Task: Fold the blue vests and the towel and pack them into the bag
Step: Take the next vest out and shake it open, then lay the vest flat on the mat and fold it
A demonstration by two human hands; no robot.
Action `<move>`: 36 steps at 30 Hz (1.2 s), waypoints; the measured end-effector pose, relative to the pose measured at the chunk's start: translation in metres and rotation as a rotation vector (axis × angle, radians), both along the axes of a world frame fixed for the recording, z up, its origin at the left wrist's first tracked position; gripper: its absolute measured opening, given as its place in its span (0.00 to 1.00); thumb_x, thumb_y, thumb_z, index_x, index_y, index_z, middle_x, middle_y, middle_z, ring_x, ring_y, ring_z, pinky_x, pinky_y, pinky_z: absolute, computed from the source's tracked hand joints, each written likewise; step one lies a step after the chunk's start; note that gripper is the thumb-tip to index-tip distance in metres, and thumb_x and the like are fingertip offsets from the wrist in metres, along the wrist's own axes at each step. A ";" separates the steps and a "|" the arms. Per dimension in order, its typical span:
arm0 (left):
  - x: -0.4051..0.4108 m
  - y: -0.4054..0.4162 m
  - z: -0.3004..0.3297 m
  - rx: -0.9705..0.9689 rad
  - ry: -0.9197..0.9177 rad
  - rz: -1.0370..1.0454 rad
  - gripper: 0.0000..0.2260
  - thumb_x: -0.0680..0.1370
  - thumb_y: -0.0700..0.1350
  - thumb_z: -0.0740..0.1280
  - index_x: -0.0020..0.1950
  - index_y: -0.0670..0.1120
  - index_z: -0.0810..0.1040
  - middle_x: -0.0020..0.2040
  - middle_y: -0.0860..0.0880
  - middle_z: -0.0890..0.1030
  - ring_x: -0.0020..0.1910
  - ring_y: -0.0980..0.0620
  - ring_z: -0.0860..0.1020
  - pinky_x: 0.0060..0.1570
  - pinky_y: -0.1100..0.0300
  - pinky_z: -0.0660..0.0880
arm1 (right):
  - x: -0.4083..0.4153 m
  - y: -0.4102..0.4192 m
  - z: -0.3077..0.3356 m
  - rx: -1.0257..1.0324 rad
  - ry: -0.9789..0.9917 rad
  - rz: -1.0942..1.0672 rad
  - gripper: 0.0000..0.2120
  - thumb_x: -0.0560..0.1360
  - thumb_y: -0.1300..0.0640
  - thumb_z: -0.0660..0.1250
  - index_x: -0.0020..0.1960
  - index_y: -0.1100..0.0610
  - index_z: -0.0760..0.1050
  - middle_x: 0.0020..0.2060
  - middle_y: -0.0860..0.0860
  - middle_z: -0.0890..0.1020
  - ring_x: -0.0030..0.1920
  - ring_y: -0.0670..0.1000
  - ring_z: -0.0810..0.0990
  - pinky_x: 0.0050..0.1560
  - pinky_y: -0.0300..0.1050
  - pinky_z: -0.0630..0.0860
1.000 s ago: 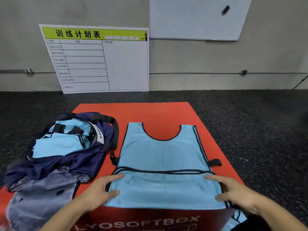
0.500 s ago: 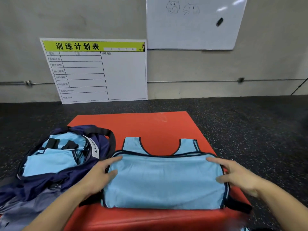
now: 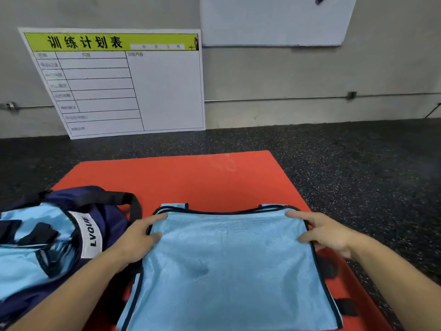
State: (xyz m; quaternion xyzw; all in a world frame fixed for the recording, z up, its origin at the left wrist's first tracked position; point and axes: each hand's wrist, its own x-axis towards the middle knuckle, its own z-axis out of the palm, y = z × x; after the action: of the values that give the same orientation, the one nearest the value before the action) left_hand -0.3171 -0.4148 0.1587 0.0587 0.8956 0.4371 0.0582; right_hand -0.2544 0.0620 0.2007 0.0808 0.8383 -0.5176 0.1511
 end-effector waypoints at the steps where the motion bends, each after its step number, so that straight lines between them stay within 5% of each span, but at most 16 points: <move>1: -0.006 0.003 -0.003 -0.020 0.005 -0.001 0.26 0.78 0.37 0.68 0.60 0.71 0.76 0.56 0.49 0.85 0.47 0.52 0.76 0.48 0.60 0.74 | -0.006 0.000 -0.004 0.003 -0.002 -0.009 0.34 0.74 0.71 0.68 0.72 0.41 0.74 0.68 0.45 0.75 0.43 0.47 0.79 0.37 0.38 0.76; 6: -0.018 0.008 -0.014 -0.113 0.014 0.009 0.26 0.80 0.38 0.68 0.64 0.70 0.70 0.58 0.53 0.84 0.47 0.53 0.75 0.50 0.58 0.74 | -0.029 0.002 -0.016 0.033 -0.015 -0.027 0.32 0.74 0.70 0.67 0.71 0.43 0.75 0.61 0.51 0.82 0.40 0.46 0.81 0.36 0.42 0.78; 10: -0.015 0.013 -0.014 -0.244 0.063 0.010 0.24 0.80 0.38 0.68 0.75 0.51 0.72 0.68 0.54 0.77 0.62 0.59 0.74 0.59 0.73 0.67 | -0.036 -0.004 -0.019 0.128 -0.004 0.007 0.30 0.75 0.68 0.67 0.71 0.44 0.74 0.56 0.49 0.82 0.34 0.41 0.80 0.33 0.40 0.77; 12: -0.012 0.015 -0.008 -0.351 0.093 -0.001 0.26 0.80 0.39 0.68 0.77 0.50 0.69 0.75 0.52 0.70 0.70 0.55 0.71 0.66 0.67 0.65 | -0.037 -0.003 -0.015 0.246 0.019 0.022 0.27 0.75 0.60 0.68 0.73 0.43 0.73 0.57 0.47 0.80 0.42 0.43 0.82 0.38 0.44 0.81; 14: -0.007 0.025 -0.002 -0.542 0.222 0.027 0.27 0.79 0.42 0.69 0.78 0.50 0.68 0.80 0.48 0.63 0.73 0.45 0.71 0.69 0.54 0.69 | -0.037 -0.009 -0.010 0.709 0.132 0.032 0.29 0.75 0.44 0.66 0.75 0.44 0.70 0.66 0.48 0.76 0.59 0.50 0.80 0.55 0.51 0.81; 16: 0.005 0.053 0.000 -0.577 0.428 0.026 0.25 0.78 0.43 0.66 0.76 0.45 0.71 0.78 0.42 0.66 0.72 0.40 0.71 0.70 0.48 0.69 | -0.034 -0.040 -0.017 0.990 0.378 0.008 0.27 0.80 0.43 0.62 0.78 0.47 0.66 0.72 0.50 0.72 0.70 0.53 0.72 0.71 0.51 0.71; 19: 0.030 0.116 -0.019 -0.531 0.499 -0.111 0.23 0.79 0.46 0.56 0.71 0.37 0.74 0.73 0.37 0.73 0.71 0.37 0.73 0.68 0.40 0.72 | -0.024 -0.122 -0.035 0.803 0.547 0.174 0.27 0.85 0.46 0.52 0.82 0.53 0.57 0.81 0.50 0.58 0.81 0.53 0.54 0.81 0.48 0.46; 24: 0.035 0.149 -0.058 -0.600 0.336 -0.084 0.29 0.82 0.54 0.47 0.76 0.39 0.69 0.77 0.42 0.68 0.77 0.44 0.66 0.75 0.46 0.58 | -0.027 -0.174 -0.076 0.837 0.405 0.277 0.42 0.75 0.39 0.28 0.84 0.54 0.48 0.83 0.49 0.48 0.83 0.50 0.43 0.81 0.51 0.39; 29: 0.024 0.099 -0.057 -0.700 0.218 -0.017 0.41 0.74 0.64 0.31 0.84 0.46 0.46 0.83 0.50 0.45 0.82 0.52 0.43 0.79 0.54 0.39 | -0.023 -0.114 -0.090 0.919 0.311 0.163 0.30 0.85 0.39 0.40 0.84 0.49 0.43 0.82 0.45 0.42 0.82 0.47 0.37 0.81 0.50 0.36; 33: 0.024 0.063 -0.048 -0.797 0.180 0.045 0.42 0.73 0.63 0.29 0.83 0.44 0.47 0.84 0.48 0.46 0.82 0.52 0.43 0.79 0.54 0.37 | -0.015 -0.062 -0.083 1.043 0.194 0.063 0.30 0.85 0.41 0.38 0.83 0.52 0.40 0.83 0.49 0.41 0.81 0.48 0.36 0.81 0.51 0.37; 36: 0.032 0.090 -0.044 -0.748 0.185 0.068 0.39 0.76 0.60 0.32 0.83 0.41 0.50 0.83 0.45 0.50 0.82 0.49 0.46 0.80 0.51 0.42 | -0.014 -0.088 -0.079 1.102 0.291 0.032 0.29 0.85 0.48 0.38 0.83 0.59 0.47 0.83 0.55 0.48 0.83 0.55 0.44 0.81 0.54 0.42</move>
State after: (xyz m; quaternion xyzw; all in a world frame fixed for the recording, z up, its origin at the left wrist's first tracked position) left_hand -0.2853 -0.3244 0.1144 0.0429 0.9961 0.0751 -0.0201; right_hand -0.2688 -0.0263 0.1222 0.0630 0.9977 -0.0075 -0.0227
